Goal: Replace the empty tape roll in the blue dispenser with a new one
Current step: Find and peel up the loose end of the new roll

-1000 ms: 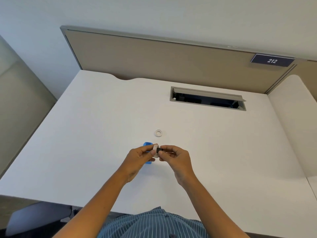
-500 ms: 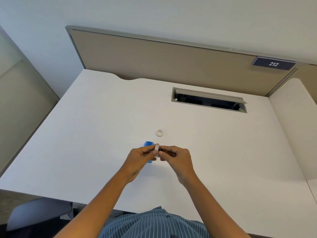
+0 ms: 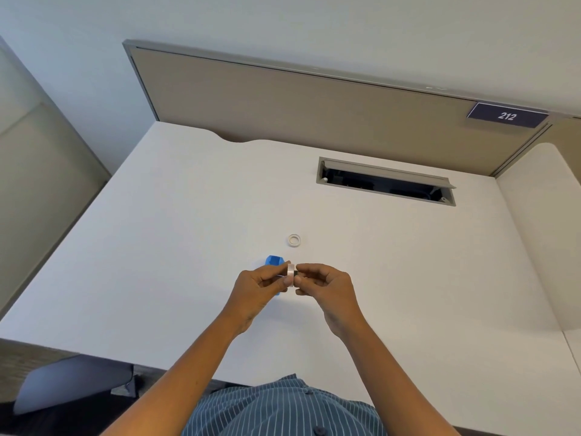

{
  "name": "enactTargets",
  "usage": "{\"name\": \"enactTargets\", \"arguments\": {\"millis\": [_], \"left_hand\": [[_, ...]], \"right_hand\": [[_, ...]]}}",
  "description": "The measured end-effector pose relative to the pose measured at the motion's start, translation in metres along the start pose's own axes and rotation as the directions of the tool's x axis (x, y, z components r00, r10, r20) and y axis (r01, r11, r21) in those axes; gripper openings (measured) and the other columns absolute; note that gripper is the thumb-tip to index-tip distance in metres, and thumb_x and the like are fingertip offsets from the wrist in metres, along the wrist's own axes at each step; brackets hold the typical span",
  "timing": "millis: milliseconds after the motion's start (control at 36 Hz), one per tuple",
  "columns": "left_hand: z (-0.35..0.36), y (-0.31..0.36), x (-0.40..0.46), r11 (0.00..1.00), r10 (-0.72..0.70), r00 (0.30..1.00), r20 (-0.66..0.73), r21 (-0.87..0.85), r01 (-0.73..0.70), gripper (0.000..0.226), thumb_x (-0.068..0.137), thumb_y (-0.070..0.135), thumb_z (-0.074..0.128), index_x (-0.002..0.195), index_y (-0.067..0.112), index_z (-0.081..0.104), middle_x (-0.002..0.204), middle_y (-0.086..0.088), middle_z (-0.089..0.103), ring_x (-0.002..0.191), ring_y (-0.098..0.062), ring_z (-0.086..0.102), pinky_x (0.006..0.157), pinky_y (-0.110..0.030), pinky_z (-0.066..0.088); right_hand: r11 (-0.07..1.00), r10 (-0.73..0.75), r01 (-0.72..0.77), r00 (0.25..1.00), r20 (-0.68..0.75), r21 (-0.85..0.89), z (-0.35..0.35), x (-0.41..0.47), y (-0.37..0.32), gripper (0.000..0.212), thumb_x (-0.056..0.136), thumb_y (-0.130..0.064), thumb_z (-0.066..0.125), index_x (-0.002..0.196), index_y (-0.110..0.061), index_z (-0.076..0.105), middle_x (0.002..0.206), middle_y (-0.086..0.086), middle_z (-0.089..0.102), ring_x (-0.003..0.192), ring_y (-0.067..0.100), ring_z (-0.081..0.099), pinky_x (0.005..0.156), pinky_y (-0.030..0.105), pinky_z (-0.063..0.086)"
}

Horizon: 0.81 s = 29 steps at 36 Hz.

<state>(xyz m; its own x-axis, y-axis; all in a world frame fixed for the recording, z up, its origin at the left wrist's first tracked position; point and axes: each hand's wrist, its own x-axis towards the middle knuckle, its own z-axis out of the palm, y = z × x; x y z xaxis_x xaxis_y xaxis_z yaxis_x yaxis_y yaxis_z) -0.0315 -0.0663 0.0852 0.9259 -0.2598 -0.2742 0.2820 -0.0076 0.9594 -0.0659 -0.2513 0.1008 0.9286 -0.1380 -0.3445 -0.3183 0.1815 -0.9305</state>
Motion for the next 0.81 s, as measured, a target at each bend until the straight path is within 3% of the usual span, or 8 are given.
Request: {"name": "enactTargets", "arguments": {"millis": [222,333,500,611,806], "left_hand": [[0.0,0.0,0.002,0.998,0.022,0.999,0.026,0.053,-0.023,0.04,0.088,0.03,0.081,0.127,0.029,0.077,0.116,0.009,0.08,0.107,-0.014,0.076,0.09,-0.018,0.059],[0.002,0.001,0.002,0.997,0.039,0.999,0.036,0.065,-0.041,0.04,0.085,0.038,0.08,0.125,0.034,0.077,0.116,0.01,0.079,0.109,-0.012,0.075,0.089,-0.015,0.058],[0.003,0.001,0.005,0.994,0.043,0.996,0.073,0.1,-0.05,0.042,0.088,0.04,0.078,0.129,0.033,0.075,0.118,0.009,0.077,0.111,-0.014,0.074,0.098,-0.026,0.06],[0.003,0.005,0.006,0.995,0.022,0.995,0.095,0.097,-0.031,0.032,0.096,0.044,0.066,0.127,0.042,0.075,0.118,0.01,0.077,0.107,-0.011,0.076,0.095,-0.017,0.058],[0.005,0.004,0.01,0.996,0.042,0.999,0.034,0.071,-0.044,0.029,0.098,0.019,0.073,0.118,0.04,0.08,0.12,0.01,0.076,0.11,-0.008,0.071,0.09,-0.015,0.056]], "right_hand": [[0.999,-0.001,-0.001,0.999,0.033,0.042,-0.004,0.006,-0.001,0.022,0.084,0.001,0.089,0.105,-0.005,0.086,0.1,0.018,0.085,0.093,0.03,0.082,0.08,0.031,0.065],[0.999,0.009,-0.011,0.999,0.049,0.048,-0.008,0.008,-0.001,0.024,0.084,0.003,0.088,0.107,-0.001,0.085,0.102,0.02,0.085,0.094,0.033,0.082,0.083,0.033,0.065],[0.998,0.03,-0.033,0.998,0.063,0.046,-0.012,0.013,-0.003,0.028,0.084,0.004,0.087,0.112,0.002,0.083,0.105,0.023,0.084,0.095,0.038,0.082,0.083,0.035,0.066],[0.997,0.035,-0.037,0.998,0.049,0.061,-0.015,0.016,-0.003,0.026,0.084,0.006,0.087,0.109,0.0,0.084,0.105,0.024,0.083,0.096,0.039,0.081,0.082,0.034,0.066],[0.996,0.037,-0.039,0.999,0.025,0.081,-0.021,0.02,-0.004,0.026,0.085,0.008,0.085,0.11,0.002,0.082,0.106,0.028,0.081,0.094,0.037,0.08,0.081,0.034,0.066]]}}
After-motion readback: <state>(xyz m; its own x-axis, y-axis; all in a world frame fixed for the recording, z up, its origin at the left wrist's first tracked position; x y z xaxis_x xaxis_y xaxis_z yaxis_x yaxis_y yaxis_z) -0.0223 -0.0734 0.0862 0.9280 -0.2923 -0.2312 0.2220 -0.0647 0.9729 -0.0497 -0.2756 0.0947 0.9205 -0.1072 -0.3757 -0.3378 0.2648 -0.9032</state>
